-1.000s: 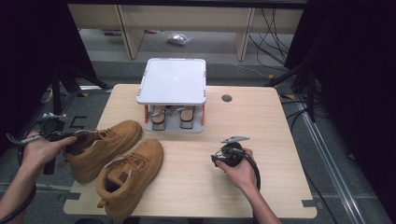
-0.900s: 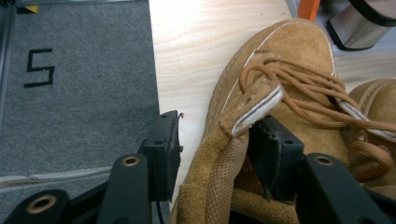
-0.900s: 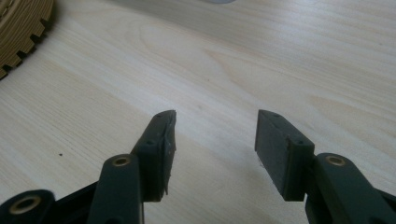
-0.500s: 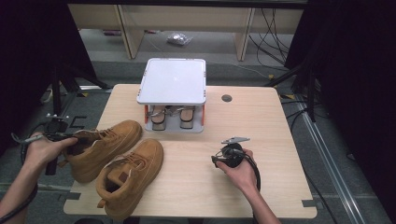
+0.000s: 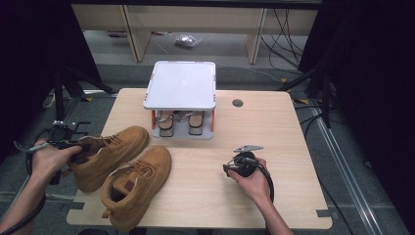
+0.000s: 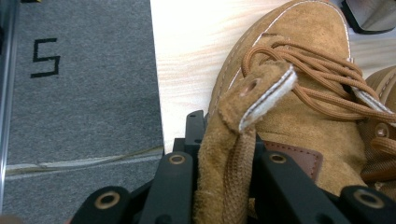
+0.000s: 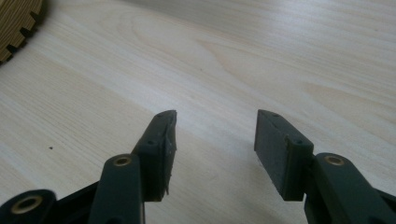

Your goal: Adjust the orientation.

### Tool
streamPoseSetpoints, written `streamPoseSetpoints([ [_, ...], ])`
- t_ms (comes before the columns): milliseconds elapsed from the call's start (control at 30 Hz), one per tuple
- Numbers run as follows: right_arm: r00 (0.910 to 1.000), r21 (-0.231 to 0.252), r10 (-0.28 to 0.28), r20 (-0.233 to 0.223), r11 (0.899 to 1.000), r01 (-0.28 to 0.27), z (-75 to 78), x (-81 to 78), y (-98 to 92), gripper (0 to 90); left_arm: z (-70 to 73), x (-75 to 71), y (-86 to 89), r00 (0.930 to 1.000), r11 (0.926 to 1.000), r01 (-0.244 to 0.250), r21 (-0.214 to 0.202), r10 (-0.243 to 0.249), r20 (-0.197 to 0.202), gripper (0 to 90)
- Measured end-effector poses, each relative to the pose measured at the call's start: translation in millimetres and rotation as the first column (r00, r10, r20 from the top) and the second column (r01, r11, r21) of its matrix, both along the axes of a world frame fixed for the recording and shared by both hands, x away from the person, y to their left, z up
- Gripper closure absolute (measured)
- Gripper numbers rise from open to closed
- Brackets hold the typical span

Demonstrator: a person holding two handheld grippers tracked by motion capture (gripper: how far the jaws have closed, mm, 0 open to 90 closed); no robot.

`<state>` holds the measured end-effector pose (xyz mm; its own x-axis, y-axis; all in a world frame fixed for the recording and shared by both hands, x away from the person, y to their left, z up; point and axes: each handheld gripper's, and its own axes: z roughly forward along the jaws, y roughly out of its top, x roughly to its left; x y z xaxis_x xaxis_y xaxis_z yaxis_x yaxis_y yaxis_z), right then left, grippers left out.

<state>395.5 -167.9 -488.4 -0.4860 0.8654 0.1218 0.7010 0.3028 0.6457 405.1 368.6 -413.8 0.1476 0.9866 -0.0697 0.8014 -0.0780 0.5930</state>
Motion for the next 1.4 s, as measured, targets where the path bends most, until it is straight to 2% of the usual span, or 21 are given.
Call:
streamPoseSetpoints([
  [33, 0.9999, -0.003, -0.010, -0.005, 1.000, 0.010, 1.0, -1.2, -0.1, 50.3, 0.6, -1.1, 0.6, 1.0000, 0.9999, 0.009, 0.010, -0.009, -0.003, 80.6],
  [133, 0.9999, -0.003, -0.010, -0.003, 1.000, 0.010, 1.6, -1.2, -0.5, 50.7, -0.1, -4.0, -1.2, 0.9998, 0.9999, -0.009, -0.006, 0.009, 0.016, 81.8],
  [200, 1.0000, -0.003, -0.009, -0.003, 1.000, 0.009, 1.6, -1.3, -0.6, 50.7, 0.5, -5.0, -2.0, 0.9998, 1.0000, -0.009, 0.001, 0.009, 0.016, 82.1],
  [233, 0.9998, 0.001, -0.013, -0.014, 1.000, 0.013, 1.4, -2.0, 0.0, 50.7, 2.3, -6.5, -4.1, 0.9997, 0.9998, -0.010, 0.019, 0.010, 0.021, 82.2],
  [267, 0.9998, 0.001, -0.013, -0.014, 1.000, 0.013, 1.4, -2.0, 0.0, 50.7, 2.3, -6.5, -4.1, 0.9997, 0.9998, -0.010, 0.019, 0.010, 0.021, 82.3],
  [333, 1.0000, -0.006, -0.001, -0.003, 1.000, 0.001, -0.1, -0.9, -0.3, 50.7, 5.1, -6.7, -6.8, 0.9995, 0.9992, -0.017, 0.035, 0.016, 0.026, 82.5],
  [367, 1.0000, -0.007, 0.001, 0.002, 1.000, -0.001, -0.8, -0.8, 0.0, 50.7, 9.4, -6.8, -8.4, 0.9994, 0.9982, -0.010, 0.060, 0.008, 0.035, 82.6],
  [567, 1.0000, -0.005, -0.001, 0.004, 1.000, 0.001, -1.3, -0.8, 0.0, 50.7, 20.9, -8.0, -10.8, 0.9971, 0.9934, -0.022, 0.112, 0.014, 0.074, 83.1],
  [667, 0.9999, -0.024, -0.013, -0.003, 1.000, 0.013, -1.0, -1.4, -1.0, 50.8, 22.6, -8.1, -10.4, 0.9955, 0.9931, -0.036, 0.112, 0.026, 0.091, 83.2],
  [700, 0.9995, 0.012, -0.026, -0.019, 1.000, 0.026, -0.6, -2.7, 1.6, 50.8, 23.7, -8.4, -9.5, 0.9943, 0.9909, -0.038, 0.129, 0.025, 0.103, 83.2],
  [767, 0.9998, 0.000, -0.017, -0.010, 1.000, 0.017, -0.6, -2.2, 0.3, 50.8, 25.4, -8.9, -9.8, 0.9931, 0.9890, -0.050, 0.140, 0.034, 0.113, 83.3],
  [867, 0.9998, 0.000, -0.017, -0.008, 1.000, 0.017, -0.4, -2.2, 0.3, 50.8, 26.4, -9.2, -8.8, 0.9919, 0.9878, -0.054, 0.146, 0.036, 0.122, 83.3],
  [1200, 1.0000, -0.005, -0.005, 0.008, 1.000, 0.005, -0.4, -1.4, 0.3, 50.8, 35.6, -5.9, -7.1, 0.9850, 0.9886, -0.076, 0.130, 0.054, 0.164, 83.4],
  [1233, 1.0000, -0.006, -0.003, 0.008, 1.000, 0.003, -0.3, -1.5, 0.3, 50.8, 36.8, -3.6, -8.8, 0.9806, 0.9892, -0.079, 0.124, 0.054, 0.188, 83.4],
  [1267, 1.0000, -0.006, -0.003, 0.008, 1.000, 0.003, -0.3, -1.5, 0.3, 50.8, 36.8, -3.6, -8.8, 0.9806, 0.9892, -0.079, 0.124, 0.054, 0.188, 83.4],
  [1400, 0.9999, -0.004, -0.001, 0.011, 1.000, 0.001, -0.5, -1.3, -0.3, 50.8, 43.4, 1.7, -13.3, 0.9773, 0.9844, -0.083, 0.155, 0.050, 0.206, 83.4],
])
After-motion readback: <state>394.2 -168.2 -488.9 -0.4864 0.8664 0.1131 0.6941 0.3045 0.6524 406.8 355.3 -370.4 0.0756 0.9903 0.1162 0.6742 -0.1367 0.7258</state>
